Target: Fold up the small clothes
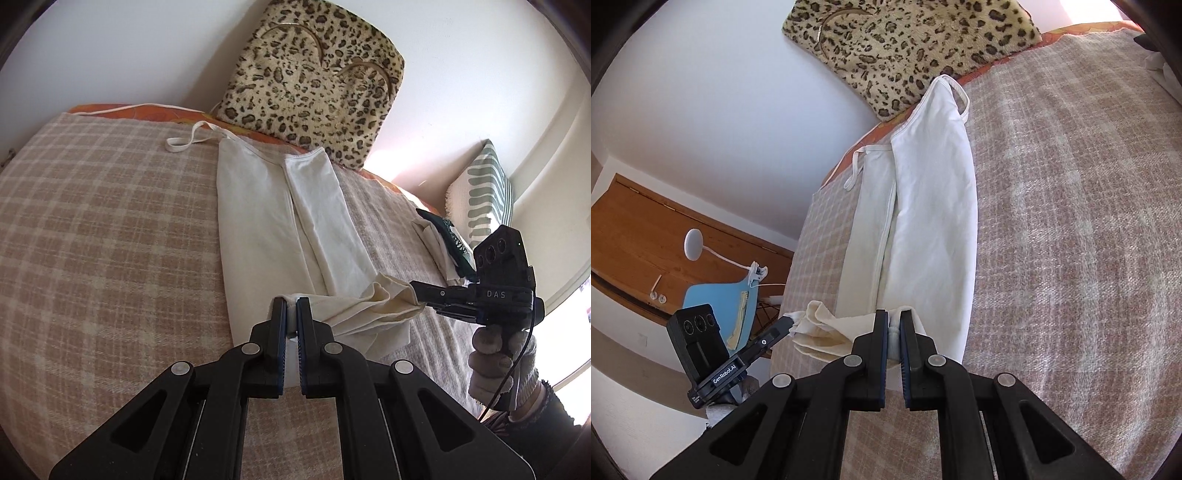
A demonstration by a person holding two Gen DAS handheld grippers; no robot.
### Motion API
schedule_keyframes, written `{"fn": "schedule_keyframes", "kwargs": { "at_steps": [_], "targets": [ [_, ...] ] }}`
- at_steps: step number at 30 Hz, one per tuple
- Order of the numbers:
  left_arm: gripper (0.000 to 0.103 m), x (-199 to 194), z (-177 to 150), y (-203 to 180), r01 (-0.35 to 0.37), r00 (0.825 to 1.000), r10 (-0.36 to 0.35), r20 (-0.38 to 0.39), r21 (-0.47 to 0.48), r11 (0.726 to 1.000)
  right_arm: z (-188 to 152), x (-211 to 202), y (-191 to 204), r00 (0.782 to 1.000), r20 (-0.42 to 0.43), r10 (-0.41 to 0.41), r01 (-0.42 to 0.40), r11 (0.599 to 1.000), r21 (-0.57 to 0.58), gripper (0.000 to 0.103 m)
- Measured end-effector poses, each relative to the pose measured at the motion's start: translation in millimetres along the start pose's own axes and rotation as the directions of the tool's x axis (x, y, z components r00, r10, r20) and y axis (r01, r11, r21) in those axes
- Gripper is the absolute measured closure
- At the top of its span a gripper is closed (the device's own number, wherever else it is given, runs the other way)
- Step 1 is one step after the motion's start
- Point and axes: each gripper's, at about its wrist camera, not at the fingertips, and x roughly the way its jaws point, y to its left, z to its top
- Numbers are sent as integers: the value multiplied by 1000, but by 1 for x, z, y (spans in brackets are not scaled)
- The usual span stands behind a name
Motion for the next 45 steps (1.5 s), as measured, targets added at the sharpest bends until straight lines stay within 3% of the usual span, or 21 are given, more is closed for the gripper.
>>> {"fn": "schedule_keyframes", "kwargs": {
  "at_steps": [14, 17, 19, 20, 23, 29, 32, 35, 38, 41, 43, 45],
  "targets": [
    [98, 38, 8, 25, -43, 998, 39, -49, -63, 997, 26, 33, -20, 998, -18, -62, 63, 996, 69, 99],
    [87, 35, 13, 26, -69, 997, 66, -42, -65, 996, 27, 34, -22, 998, -18, -62, 63, 995, 76, 93],
    [79, 28, 18, 29, -71, 997, 70, -19, -76, 995, 29, 29, -21, 996, -6, -84, 84, 994, 66, 79],
    [73, 24, 21, 29, -79, 997, 79, -5, -83, 993, 30, 24, -22, 996, 8, -93, 92, 994, 65, 66],
    [73, 11, 23, 26, -66, 997, 68, 30, -68, 996, 31, 7, -19, 992, 69, -108, 104, 993, 51, 66],
    [73, 11, 2, -14, -15, 1000, 14, 8, 103, 995, 13, 12, 25, 988, 74, -135, 148, 967, -208, 77],
    [73, 24, -8, -30, -30, 999, 35, -27, 185, 982, -2, 32, 46, 992, 32, -121, 124, 936, -328, 78],
    [73, 38, -9, -27, -55, 997, 65, -50, 185, 981, -11, 52, 56, 990, 8, -142, 134, 909, -395, 78],
    [73, 51, -9, -20, -139, 987, 154, -55, 212, 967, -12, 67, 58, 977, 18, -214, 200, 877, -437, 78],
    [73, 57, -9, -9, -251, 964, 264, -25, 238, 938, -4, 74, 46, 933, 49, -357, 344, 841, -418, 87],
    [72, 57, -7, 0, -281, 957, 291, -11, 228, 932, 2, 68, 40, 923, 58, -380, 372, 844, -386, 87],
    [70, 55, -6, 3, -301, 951, 308, 2, 223, 927, 3, 63, 41, 897, 91, -433, 431, 809, -400, 86]
  ]
}}
